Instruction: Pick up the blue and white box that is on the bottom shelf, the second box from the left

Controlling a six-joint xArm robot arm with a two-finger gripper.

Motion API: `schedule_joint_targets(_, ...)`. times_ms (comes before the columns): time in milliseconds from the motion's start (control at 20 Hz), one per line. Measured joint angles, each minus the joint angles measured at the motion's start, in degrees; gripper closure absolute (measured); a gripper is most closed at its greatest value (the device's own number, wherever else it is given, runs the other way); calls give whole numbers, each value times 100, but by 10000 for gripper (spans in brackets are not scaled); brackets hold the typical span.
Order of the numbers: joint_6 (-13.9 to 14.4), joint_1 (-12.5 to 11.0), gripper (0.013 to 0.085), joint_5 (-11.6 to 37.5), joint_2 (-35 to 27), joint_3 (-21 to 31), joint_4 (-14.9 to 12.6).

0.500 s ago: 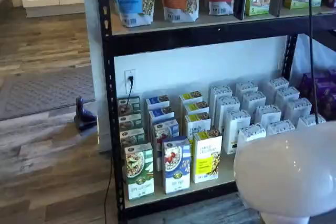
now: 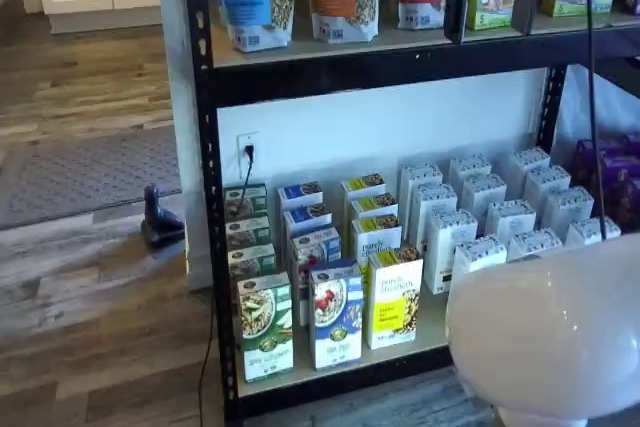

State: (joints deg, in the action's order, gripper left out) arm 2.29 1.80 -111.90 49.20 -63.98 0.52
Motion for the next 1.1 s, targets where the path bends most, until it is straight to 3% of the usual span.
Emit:
schedule_joint_targets(350,47,88,130,582,116,621,-154)
schedule_joint_targets(600,-26,-39,130,1080,166,1265,18)
schedule_joint_targets(1100,23,12,130,2259,142,2463,123)
